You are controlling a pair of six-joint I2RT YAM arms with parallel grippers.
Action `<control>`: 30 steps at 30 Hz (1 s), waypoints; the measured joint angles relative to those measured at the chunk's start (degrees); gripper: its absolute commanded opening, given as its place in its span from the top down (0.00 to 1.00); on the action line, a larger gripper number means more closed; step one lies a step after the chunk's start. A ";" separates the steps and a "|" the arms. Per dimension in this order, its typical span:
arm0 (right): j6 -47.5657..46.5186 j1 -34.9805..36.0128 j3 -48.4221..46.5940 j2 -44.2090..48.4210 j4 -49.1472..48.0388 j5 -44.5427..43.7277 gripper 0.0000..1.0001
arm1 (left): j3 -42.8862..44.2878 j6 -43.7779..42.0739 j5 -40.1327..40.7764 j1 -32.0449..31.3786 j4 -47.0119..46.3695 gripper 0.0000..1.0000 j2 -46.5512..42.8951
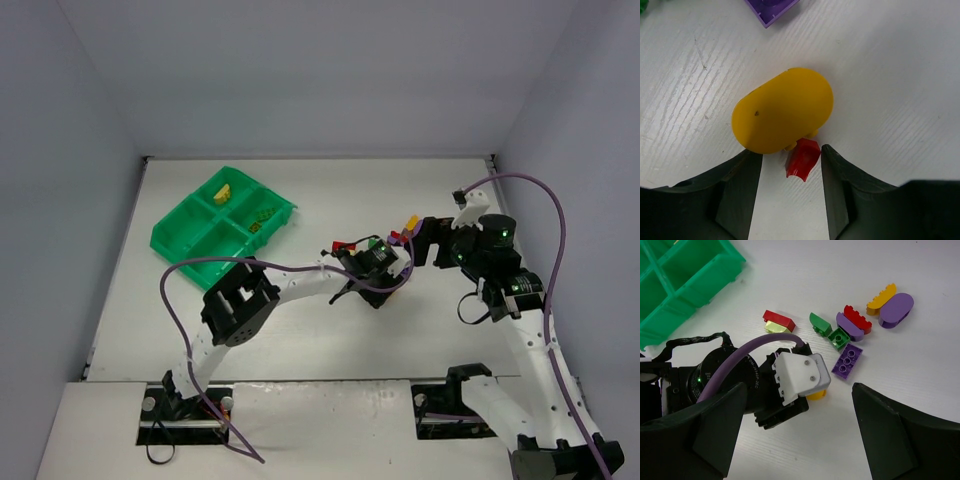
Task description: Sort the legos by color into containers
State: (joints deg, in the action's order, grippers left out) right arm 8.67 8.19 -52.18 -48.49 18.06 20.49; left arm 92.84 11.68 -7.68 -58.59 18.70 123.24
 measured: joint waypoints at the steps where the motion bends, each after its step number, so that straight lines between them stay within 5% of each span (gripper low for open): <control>1: 0.00 0.00 0.00 0.11 0.09 -0.11 0.17 | 0.00 0.20 0.02 -0.02 -0.04 0.56 0.02; 12: 0.02 0.04 0.00 1.05 0.31 0.17 0.16 | -5.92 2.01 1.79 -0.85 -5.62 0.75 -2.54; 18: 0.07 0.11 0.00 1.22 0.39 0.96 0.16 | -8.63 2.40 3.13 -0.98 -6.71 0.99 -4.15; 30: 0.22 0.13 0.00 1.79 0.33 2.16 0.16 | -16.28 2.38 4.11 1.95 -5.73 1.00 -10.19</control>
State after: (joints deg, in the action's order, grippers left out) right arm 8.88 8.32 -52.18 -46.70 18.39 22.65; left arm 76.55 14.06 -3.57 -56.64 12.97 113.06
